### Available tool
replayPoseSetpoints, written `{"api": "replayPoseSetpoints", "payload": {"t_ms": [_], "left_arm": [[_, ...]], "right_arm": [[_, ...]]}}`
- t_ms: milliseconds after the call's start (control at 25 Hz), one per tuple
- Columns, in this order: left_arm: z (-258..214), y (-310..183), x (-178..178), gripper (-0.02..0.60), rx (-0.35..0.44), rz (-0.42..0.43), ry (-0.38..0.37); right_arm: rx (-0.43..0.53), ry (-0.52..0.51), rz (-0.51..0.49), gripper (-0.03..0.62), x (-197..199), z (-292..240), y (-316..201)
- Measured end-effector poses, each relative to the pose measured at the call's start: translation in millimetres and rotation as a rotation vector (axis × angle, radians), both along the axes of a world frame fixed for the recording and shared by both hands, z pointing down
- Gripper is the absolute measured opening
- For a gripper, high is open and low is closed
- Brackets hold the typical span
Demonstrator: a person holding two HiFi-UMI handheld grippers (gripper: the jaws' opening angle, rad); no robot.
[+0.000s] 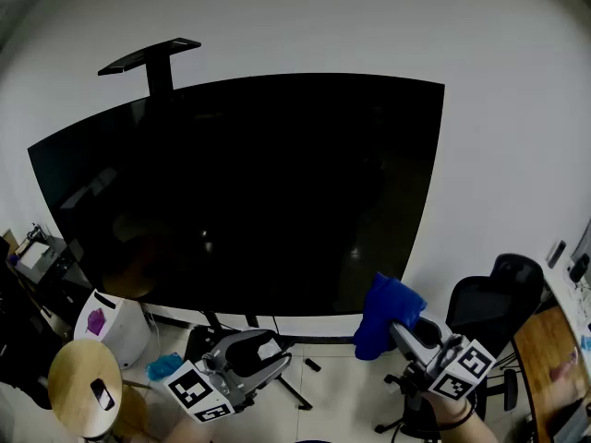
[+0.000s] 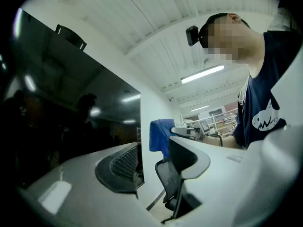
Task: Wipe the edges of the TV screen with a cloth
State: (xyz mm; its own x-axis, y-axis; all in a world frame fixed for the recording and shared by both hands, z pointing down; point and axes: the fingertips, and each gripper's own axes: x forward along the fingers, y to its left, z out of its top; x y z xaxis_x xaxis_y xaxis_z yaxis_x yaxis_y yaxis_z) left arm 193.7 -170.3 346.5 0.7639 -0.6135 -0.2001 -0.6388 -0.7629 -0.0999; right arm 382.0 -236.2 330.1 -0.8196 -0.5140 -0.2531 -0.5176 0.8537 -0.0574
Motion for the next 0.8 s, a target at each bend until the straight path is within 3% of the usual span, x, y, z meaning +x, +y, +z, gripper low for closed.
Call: {"api": "replayPoseSetpoints", "payload": {"t_ms": [160, 360, 560, 800], "left_arm": [[-24, -10, 21, 0.193, 0.061, -0.004, -0.054], [-50, -25, 44, 0.193, 0.111, 0.014, -0.105], [-79, -36, 59, 0.193, 0.160, 0.007, -0.147], [-109, -60, 75, 0.193, 0.155, 0.013, -0.170]], "right_arm": [[0.139, 0.093, 0.073, 0.107, 22, -48, -25], [0.278, 0.136, 0.165, 0.108, 53, -116, -59], [0.332, 0.122, 0.225, 0.108, 84, -185, -92], [0.312, 0.062, 0.289, 0.109, 120, -265, -141]]}}
